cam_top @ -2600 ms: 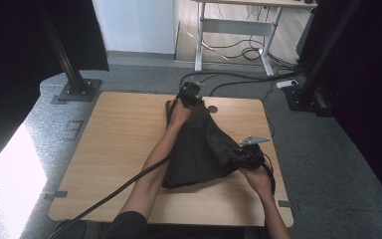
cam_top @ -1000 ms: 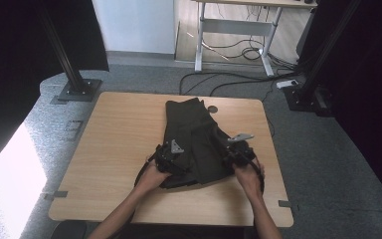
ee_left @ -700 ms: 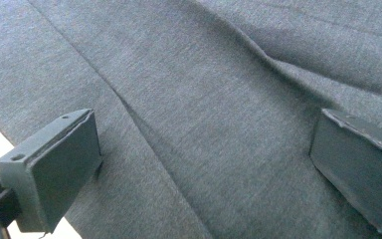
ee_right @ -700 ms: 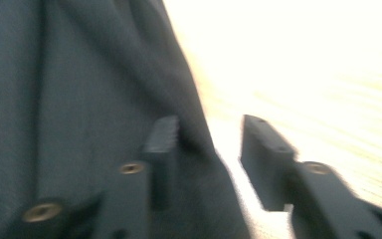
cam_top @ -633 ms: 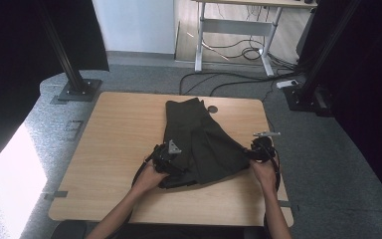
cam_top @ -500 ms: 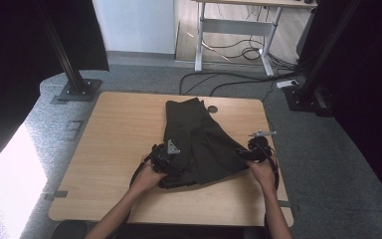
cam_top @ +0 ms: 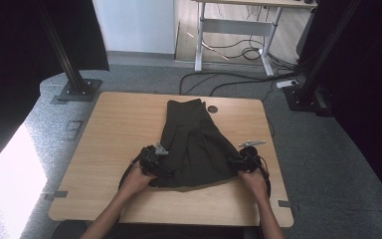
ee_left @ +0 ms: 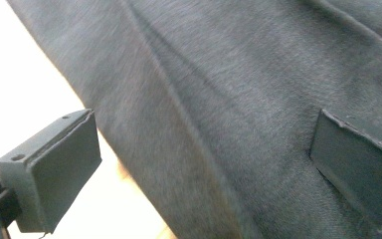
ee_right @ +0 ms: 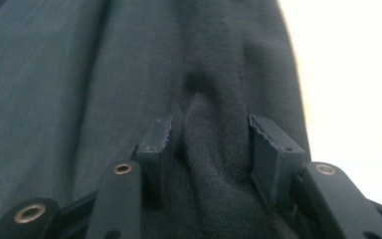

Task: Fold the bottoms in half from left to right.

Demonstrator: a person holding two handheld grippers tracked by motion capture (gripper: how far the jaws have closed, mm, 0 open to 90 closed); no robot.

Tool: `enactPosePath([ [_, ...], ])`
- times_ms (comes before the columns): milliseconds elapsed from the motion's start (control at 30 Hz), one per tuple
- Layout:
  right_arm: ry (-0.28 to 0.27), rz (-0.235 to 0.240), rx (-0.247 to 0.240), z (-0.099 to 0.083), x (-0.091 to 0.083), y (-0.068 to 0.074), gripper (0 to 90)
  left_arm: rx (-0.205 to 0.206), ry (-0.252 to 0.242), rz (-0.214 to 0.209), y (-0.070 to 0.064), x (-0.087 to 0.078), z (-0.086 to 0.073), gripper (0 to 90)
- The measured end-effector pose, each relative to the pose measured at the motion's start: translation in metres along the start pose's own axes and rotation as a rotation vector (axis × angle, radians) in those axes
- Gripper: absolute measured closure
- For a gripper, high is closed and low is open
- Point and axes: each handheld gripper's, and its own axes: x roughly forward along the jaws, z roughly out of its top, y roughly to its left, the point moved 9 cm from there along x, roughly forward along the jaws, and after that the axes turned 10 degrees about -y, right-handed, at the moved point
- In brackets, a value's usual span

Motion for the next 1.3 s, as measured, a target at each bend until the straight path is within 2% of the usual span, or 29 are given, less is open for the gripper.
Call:
enactPosePath([
  [133,0.009,0.037,-0.04,-0.006,-0.001,0.031,53.8,-0.021,0.012,0.039,0.026,-0.015,-0.014,0.0],
  [233,0.01,0.083,-0.08,-0.011,0.0,0.063,52.6,-0.043,0.015,0.075,0.045,-0.026,-0.024,0.0],
  [300,0.013,0.119,-0.107,-0.013,0.002,0.081,51.0,-0.087,-0.002,0.097,0.058,-0.034,-0.033,0.0],
  [367,0.016,0.126,-0.138,-0.013,0.004,0.092,48.7,-0.104,-0.027,0.1,0.06,-0.037,-0.036,0.6],
  [433,0.028,0.115,-0.148,-0.012,0.005,0.095,44.0,-0.098,-0.041,0.106,0.058,-0.041,-0.036,2.4],
  [533,0.025,0.096,-0.157,-0.01,0.002,0.093,35.9,-0.049,-0.045,0.134,0.054,-0.051,-0.03,2.5],
  [700,-0.02,0.092,-0.178,-0.007,-0.011,0.093,26.3,-0.032,-0.105,0.075,0.04,-0.078,-0.022,3.1],
  [800,-0.056,0.079,-0.166,-0.006,-0.022,0.089,23.9,0.001,-0.12,0.086,0.04,-0.097,-0.027,2.1],
  [933,-0.096,0.047,-0.139,-0.005,-0.037,0.076,23.0,-0.02,-0.142,0.11,0.052,-0.119,-0.042,2.3],
  [1067,-0.106,0.0,-0.119,-0.01,-0.046,0.058,22.7,-0.067,-0.126,0.157,0.071,-0.13,-0.069,2.8],
  [1167,-0.103,-0.042,-0.09,-0.02,-0.049,0.039,22.7,-0.108,-0.105,0.175,0.08,-0.131,-0.089,3.0],
  [1300,-0.088,-0.077,-0.052,-0.034,-0.047,0.018,22.7,-0.152,-0.077,0.164,0.085,-0.126,-0.109,2.9],
])
